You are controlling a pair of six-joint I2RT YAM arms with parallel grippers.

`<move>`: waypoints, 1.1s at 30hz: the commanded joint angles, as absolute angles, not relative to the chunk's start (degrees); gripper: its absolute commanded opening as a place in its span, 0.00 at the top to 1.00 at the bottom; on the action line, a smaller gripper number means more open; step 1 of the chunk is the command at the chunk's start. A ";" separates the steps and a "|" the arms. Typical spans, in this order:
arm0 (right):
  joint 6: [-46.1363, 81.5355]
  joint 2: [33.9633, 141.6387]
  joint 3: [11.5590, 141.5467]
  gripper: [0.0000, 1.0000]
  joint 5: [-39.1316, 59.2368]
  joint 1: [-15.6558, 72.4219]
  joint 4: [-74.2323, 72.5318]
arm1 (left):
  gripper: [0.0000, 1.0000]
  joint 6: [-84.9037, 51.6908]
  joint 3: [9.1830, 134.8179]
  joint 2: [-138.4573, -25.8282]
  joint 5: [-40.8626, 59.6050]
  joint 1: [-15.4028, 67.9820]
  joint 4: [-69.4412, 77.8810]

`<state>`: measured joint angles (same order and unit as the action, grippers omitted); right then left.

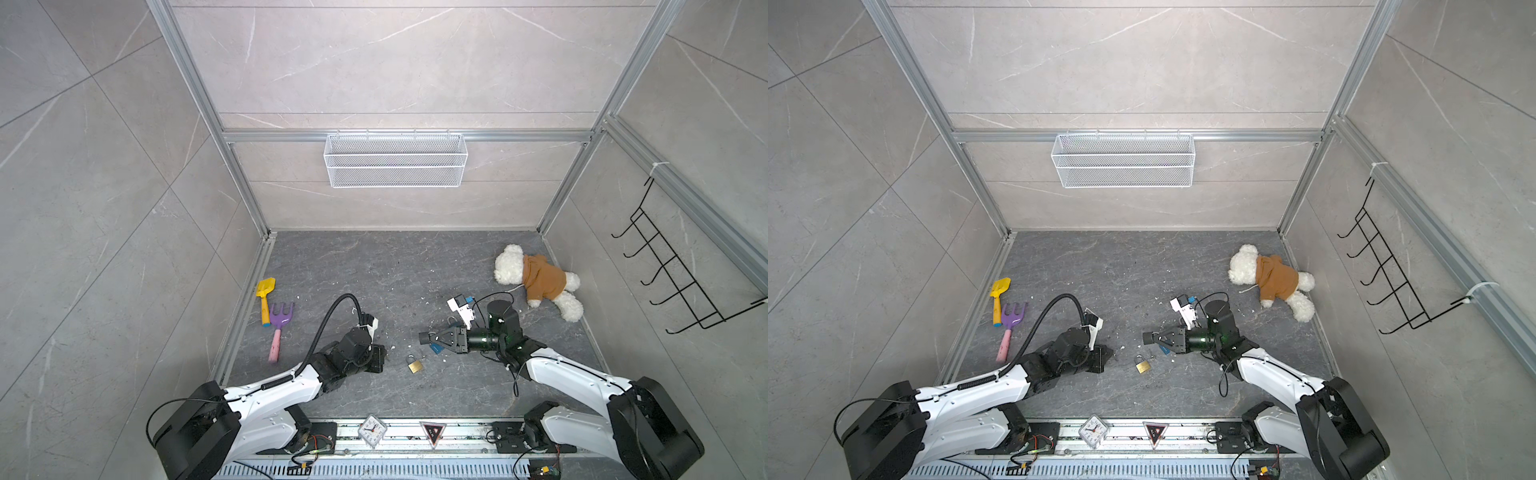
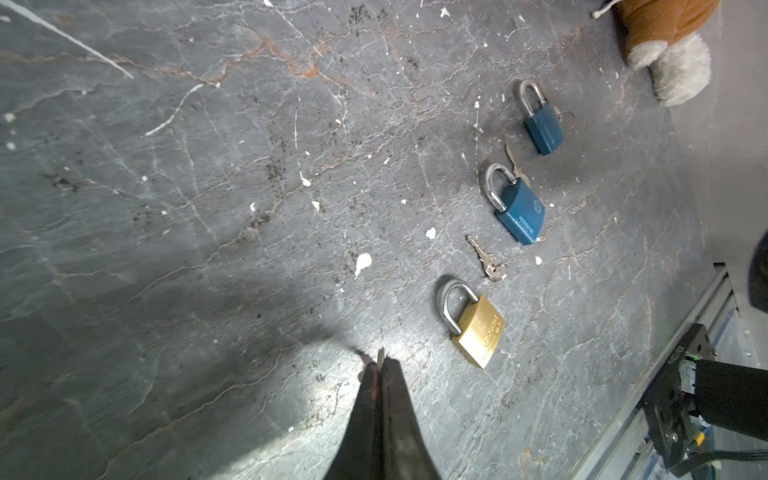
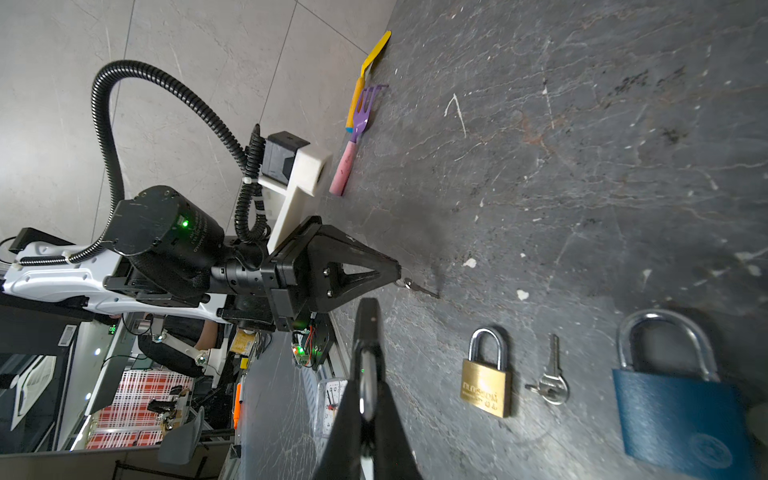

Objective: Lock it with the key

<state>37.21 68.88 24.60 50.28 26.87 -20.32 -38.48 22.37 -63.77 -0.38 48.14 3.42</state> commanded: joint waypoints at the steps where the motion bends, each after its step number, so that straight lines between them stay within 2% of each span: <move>1: 34.17 69.98 27.66 1.00 50.26 28.24 -18.58 | 1.00 -40.24 22.48 -61.89 -5.36 48.52 2.29; 8: 28.75 76.46 33.72 1.00 51.50 32.95 -10.22 | 1.00 -39.86 21.50 -57.05 -11.23 48.52 -1.99; 14: 24.93 83.08 39.48 1.00 51.50 36.68 -3.54 | 0.94 -39.90 21.46 -58.51 -12.91 48.52 -2.80; 18: 21.67 87.54 43.71 1.00 51.73 39.21 2.33 | 0.84 -39.64 21.40 -60.69 -13.09 48.52 -2.31; 21: 20.47 90.29 45.72 1.00 52.24 39.92 4.26 | 0.63 -39.65 21.06 -61.60 -13.25 48.52 -1.56; 23: 19.60 92.03 47.19 1.00 51.79 40.22 5.80 | 0.56 -39.77 20.71 -61.53 -13.27 48.52 -1.01; 26: 18.16 94.46 49.53 1.00 51.28 41.19 8.20 | 0.52 -39.67 20.45 -60.22 -14.03 48.52 -1.26; 33: 14.07 100.92 56.57 1.00 49.35 42.76 15.50 | 0.50 -39.29 19.12 -53.47 -15.60 48.50 -2.93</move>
